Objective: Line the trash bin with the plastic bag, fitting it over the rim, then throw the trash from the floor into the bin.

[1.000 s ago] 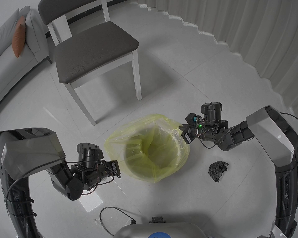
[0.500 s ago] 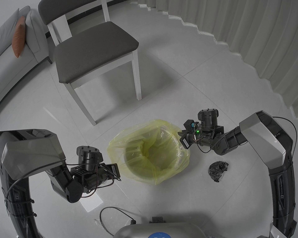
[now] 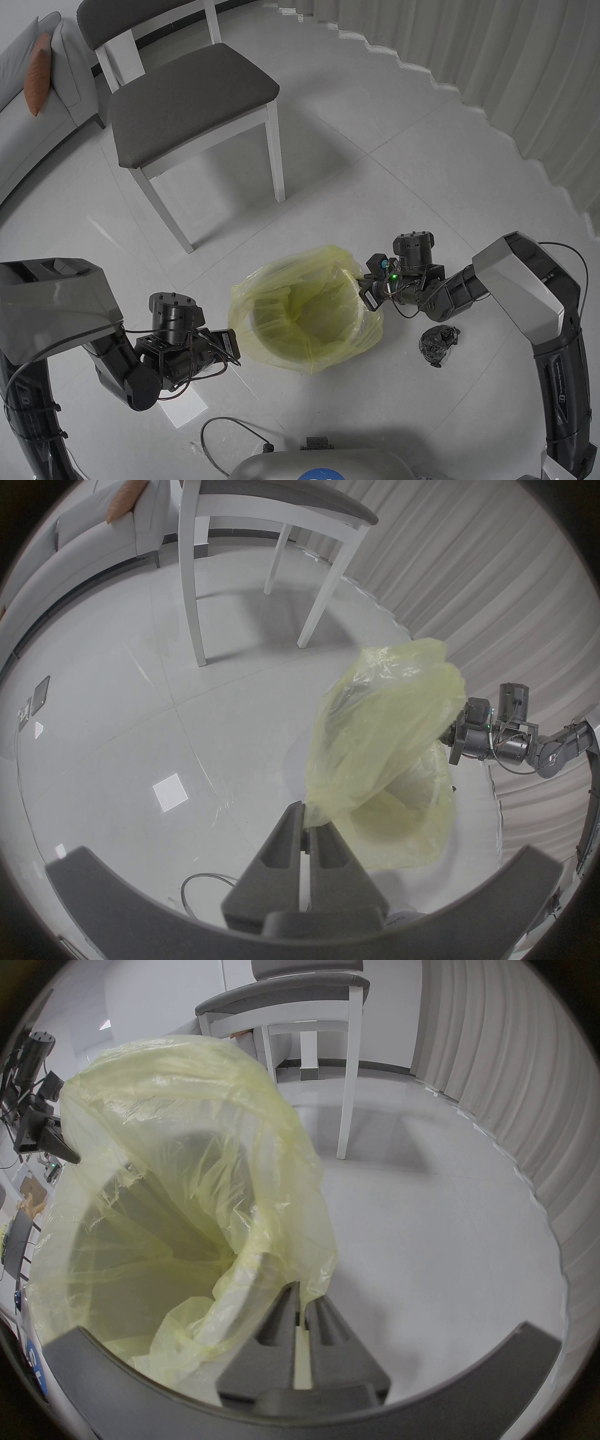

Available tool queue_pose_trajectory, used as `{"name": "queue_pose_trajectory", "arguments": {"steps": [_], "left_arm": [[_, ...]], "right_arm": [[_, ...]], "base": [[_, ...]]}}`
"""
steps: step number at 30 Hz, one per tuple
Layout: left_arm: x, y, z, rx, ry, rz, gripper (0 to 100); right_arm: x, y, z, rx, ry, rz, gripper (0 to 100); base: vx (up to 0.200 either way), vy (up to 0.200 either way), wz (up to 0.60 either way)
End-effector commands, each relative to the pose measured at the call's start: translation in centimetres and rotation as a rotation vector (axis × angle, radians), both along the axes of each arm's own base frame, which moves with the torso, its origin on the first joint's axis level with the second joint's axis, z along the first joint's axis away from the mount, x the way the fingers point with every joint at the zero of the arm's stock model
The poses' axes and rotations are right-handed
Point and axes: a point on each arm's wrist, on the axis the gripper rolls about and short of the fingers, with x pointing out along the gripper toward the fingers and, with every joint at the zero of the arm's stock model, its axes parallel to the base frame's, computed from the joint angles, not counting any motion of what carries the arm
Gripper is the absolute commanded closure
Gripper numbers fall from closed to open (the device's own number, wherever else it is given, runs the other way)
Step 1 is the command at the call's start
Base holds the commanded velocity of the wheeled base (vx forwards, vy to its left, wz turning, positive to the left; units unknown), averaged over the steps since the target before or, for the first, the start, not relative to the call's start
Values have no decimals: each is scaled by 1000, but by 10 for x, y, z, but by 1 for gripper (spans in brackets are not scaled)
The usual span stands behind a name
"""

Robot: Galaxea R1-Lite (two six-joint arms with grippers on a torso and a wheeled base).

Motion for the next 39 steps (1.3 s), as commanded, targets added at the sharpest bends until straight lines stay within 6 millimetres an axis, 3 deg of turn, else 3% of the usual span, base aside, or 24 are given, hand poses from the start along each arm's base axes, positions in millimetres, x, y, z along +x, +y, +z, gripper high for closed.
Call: {"name": "queue_pose_trajectory", "arguments": {"steps": [1,7,11,21,32,39], "left_arm": [[-2,0,3,-2,-6,-3,100],[-17,0,5,4,15,-20,100],[-16,3,6,-8,16,-4,100],[-19,-11,-2,-40,52,-18,100],[-4,-16,-37,-11,114,-2,100],[5,-18,-41,-21,103,0,100]], "right_arm": [[-2,-2,18,10,-31,-3,0],[-13,-10,54,24,-80,-11,0],[-18,-12,64,28,-90,-11,0],[-19,-23,59,14,-69,-30,0],[-18,-28,56,9,-63,-42,0],[-23,-31,56,5,-70,-42,0]], "base": [[0,0,0],[0,0,0],[0,0,0],[0,0,0],[0,0,0],[0,0,0]]}}
